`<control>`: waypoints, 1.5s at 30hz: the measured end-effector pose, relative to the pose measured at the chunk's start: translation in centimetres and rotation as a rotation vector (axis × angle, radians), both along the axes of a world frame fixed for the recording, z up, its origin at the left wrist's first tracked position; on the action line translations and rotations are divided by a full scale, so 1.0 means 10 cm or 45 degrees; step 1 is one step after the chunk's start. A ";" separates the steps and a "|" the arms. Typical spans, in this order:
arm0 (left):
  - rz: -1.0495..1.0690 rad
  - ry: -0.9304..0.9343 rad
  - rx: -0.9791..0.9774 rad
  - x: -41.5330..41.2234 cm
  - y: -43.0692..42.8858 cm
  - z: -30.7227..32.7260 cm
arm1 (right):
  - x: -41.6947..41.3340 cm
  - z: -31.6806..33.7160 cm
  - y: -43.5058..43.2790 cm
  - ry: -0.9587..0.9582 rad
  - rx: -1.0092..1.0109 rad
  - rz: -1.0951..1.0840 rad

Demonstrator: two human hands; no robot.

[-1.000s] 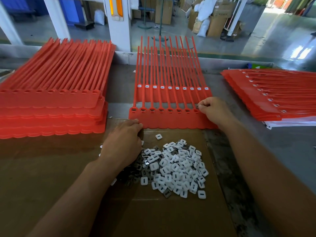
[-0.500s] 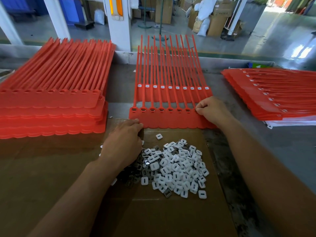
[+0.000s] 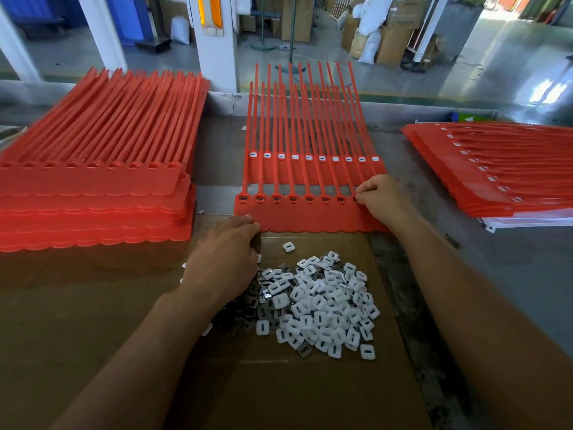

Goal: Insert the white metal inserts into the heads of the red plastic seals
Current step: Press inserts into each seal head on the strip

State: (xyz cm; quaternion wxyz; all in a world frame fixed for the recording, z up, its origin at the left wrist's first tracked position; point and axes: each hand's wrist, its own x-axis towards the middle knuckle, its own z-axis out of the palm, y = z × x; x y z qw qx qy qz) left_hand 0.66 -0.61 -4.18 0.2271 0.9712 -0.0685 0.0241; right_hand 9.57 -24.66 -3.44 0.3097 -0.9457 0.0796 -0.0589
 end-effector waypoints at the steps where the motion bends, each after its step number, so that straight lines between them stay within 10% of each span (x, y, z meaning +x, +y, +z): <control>1: -0.001 0.001 -0.001 0.00 0.00 0.00 | 0.01 -0.01 0.00 -0.006 0.008 -0.006; 17: 0.000 0.005 0.008 0.00 0.00 0.01 | -0.20 0.14 0.10 -0.214 0.152 0.106; 28: -0.005 0.012 0.024 -0.01 -0.01 0.02 | -0.73 0.35 0.72 0.159 -0.083 1.057; 45: -0.013 0.017 0.029 -0.01 0.00 0.02 | -0.73 0.28 0.77 0.260 -0.214 1.077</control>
